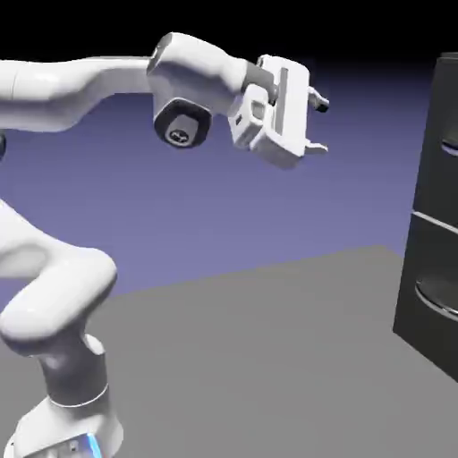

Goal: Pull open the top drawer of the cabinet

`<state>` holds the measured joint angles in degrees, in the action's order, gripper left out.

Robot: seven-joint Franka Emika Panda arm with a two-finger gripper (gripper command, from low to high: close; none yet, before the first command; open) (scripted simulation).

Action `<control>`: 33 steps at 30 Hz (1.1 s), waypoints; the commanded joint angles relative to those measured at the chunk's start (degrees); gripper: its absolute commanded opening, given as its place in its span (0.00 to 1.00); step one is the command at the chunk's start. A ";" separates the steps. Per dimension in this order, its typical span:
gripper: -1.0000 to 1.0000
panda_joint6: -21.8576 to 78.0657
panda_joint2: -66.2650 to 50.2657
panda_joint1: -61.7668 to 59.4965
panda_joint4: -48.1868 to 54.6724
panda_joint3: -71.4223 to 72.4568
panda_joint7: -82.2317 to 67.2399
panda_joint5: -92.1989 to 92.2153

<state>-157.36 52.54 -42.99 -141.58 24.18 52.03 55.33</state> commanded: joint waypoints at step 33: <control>0.50 24.74 29.55 -64.91 28.86 35.94 14.23 82.23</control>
<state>-132.62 82.09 -107.90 -112.72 60.12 66.25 137.56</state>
